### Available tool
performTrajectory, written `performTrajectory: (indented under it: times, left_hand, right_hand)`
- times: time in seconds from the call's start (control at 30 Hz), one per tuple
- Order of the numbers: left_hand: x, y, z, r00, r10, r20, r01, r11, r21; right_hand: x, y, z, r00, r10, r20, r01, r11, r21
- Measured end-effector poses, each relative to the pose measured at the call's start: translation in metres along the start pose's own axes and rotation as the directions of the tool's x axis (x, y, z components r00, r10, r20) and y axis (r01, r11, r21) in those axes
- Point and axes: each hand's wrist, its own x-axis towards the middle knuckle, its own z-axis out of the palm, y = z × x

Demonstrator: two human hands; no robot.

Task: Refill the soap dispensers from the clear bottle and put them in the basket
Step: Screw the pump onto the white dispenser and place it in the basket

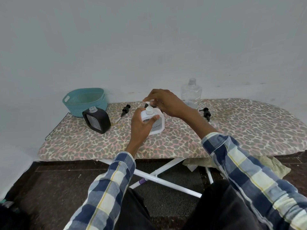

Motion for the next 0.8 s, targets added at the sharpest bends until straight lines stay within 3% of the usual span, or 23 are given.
performTrajectory:
  times: [0.2, 0.3, 0.47, 0.63, 0.8]
  left_hand:
    - [-0.001, -0.001, 0.002, 1.0, 0.002, -0.013, -0.002, 1.0, -0.001]
    - [-0.003, -0.005, 0.004, 1.0, 0.005, -0.03, -0.006, 1.0, -0.026]
    - [-0.007, -0.001, 0.003, 0.999, 0.003, -0.053, -0.004, 1.0, -0.021]
    - [-0.012, 0.005, 0.005, 0.997, 0.014, -0.082, -0.013, 1.0, 0.016]
    - [-0.014, 0.003, 0.003, 0.997, 0.024, -0.075, -0.017, 0.996, 0.085]
  right_hand:
    - [-0.003, -0.026, 0.015, 0.956, 0.181, -0.232, -0.212, 0.97, -0.116]
    - [0.0, -0.04, 0.032, 0.875, 0.317, -0.364, -0.354, 0.934, -0.037]
    - [0.003, -0.052, 0.039, 0.784, 0.46, -0.417, -0.47, 0.879, 0.088]
    - [-0.001, -0.052, 0.044, 0.749, 0.517, -0.414, -0.469, 0.855, 0.22]
    - [-0.018, -0.043, 0.037, 0.806, 0.457, -0.378, -0.311, 0.868, 0.387]
